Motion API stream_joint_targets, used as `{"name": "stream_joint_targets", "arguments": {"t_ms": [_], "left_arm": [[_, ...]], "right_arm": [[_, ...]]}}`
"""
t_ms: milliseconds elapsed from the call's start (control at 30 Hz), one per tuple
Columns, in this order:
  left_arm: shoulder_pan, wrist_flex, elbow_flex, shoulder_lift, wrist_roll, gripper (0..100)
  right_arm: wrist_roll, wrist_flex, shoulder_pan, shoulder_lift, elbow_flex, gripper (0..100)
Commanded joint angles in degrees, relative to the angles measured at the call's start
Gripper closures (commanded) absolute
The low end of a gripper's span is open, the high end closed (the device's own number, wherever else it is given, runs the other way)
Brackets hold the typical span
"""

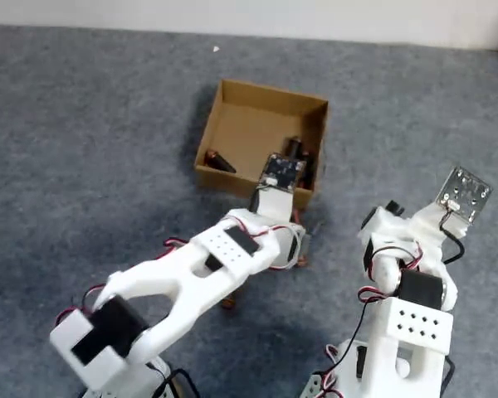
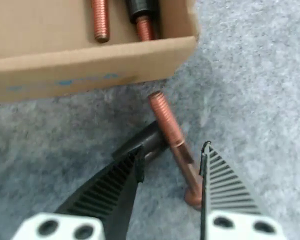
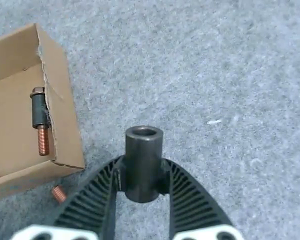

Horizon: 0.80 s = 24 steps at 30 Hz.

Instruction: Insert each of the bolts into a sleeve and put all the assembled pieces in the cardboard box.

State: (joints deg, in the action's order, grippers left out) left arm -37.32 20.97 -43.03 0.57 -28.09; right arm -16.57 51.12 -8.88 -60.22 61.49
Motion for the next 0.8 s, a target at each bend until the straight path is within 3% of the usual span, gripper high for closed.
{"name": "stream_joint_targets", "arguments": {"t_ms": [0, 233, 433, 767], "left_arm": [[-1.54, -1.23, 5.14, 3.91, -0.53, 80], [-1.89, -1.23, 5.49, 4.97, -0.44, 81], [-1.54, -1.23, 5.76, 4.88, -0.35, 99], [-1.89, -1.23, 5.49, 4.79, -0.35, 100]], "right_arm": [[0.0, -1.89, -0.92, -1.45, -0.48, 99.3], [0.0, -1.89, -0.92, -1.45, -0.48, 99.3], [0.0, -1.89, -0.92, -1.45, -0.48, 99.3], [0.0, -1.8, -0.92, -1.45, -0.48, 99.3]]}}
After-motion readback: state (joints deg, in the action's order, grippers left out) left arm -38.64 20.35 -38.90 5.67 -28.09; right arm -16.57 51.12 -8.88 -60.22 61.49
